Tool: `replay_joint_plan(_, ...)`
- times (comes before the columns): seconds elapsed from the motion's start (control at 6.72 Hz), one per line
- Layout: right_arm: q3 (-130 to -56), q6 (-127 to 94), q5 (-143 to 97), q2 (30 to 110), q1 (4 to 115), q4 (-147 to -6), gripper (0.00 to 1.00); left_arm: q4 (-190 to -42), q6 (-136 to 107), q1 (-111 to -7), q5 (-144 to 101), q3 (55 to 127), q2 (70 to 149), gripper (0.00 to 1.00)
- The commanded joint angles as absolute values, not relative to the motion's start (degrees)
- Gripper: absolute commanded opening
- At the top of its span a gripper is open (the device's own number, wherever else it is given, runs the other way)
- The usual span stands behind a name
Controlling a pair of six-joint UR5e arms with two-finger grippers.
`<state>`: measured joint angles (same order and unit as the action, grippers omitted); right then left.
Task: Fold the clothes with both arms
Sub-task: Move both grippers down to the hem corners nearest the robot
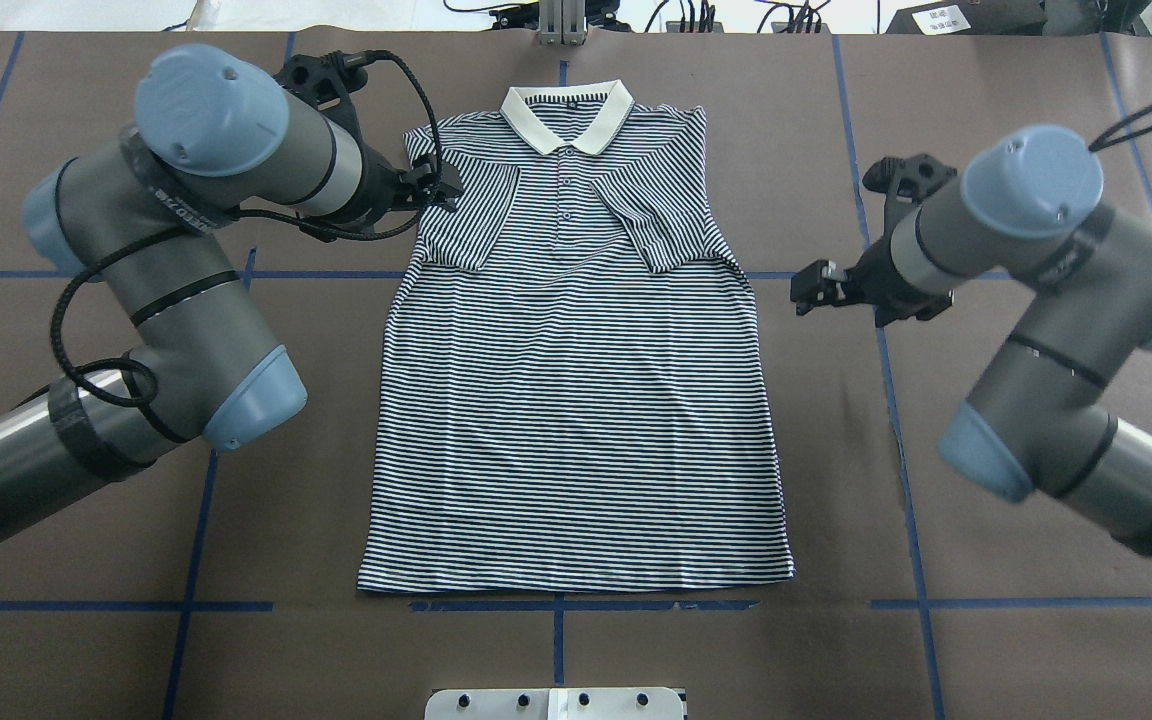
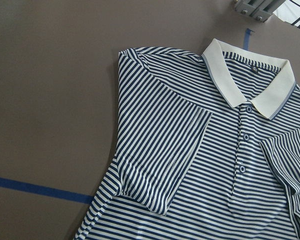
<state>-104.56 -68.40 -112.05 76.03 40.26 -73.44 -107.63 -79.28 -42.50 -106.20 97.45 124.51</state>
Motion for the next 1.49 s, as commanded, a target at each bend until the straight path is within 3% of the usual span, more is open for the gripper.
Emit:
replay_joint_plan(0.0, -113.02, -79.9, -103.8, 81.12, 26.07, -73.31, 1.0, -101.99, -79.36, -42.1, -106.08, 105.53, 122.87, 1.0)
replay_joint_plan(0.3, -114.34, -83.84, -101.7, 80.86, 20.49, -73.3, 1.0, -100.02, -79.45, -41.92, -106.08, 109.15, 122.96, 1.0)
replay_joint_plan(1.19, -113.98, -85.16, -101.77, 82.53, 16.7, -76.81, 0.99, -100.02, -79.63, -41.66, -106.44, 110.3, 123.57, 1.0)
replay_joint_plan(1.34, -113.91, -85.17, -102.3, 82.53, 16.61, -76.9, 0.94, -100.02, -79.63, -41.57, -106.44, 110.22, 123.66, 1.0)
